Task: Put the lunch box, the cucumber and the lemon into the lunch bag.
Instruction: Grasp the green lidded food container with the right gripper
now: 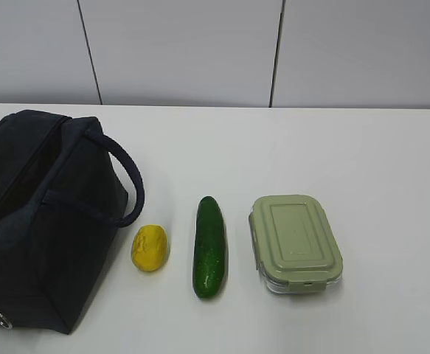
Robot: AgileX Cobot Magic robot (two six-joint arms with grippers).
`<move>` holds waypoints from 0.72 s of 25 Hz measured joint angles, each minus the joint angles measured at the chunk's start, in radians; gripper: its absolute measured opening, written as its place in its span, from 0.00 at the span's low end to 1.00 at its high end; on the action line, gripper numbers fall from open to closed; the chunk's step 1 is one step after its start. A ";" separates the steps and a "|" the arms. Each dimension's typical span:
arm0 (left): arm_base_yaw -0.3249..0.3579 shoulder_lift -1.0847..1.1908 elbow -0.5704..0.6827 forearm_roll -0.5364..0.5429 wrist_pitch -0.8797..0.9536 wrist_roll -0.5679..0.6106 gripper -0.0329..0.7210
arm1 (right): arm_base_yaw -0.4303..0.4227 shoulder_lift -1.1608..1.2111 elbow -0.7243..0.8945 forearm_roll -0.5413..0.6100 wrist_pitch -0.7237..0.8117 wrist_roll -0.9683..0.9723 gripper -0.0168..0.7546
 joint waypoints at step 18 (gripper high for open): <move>0.000 0.000 0.000 0.000 0.000 0.000 0.64 | 0.000 0.000 0.000 0.000 0.000 0.000 0.64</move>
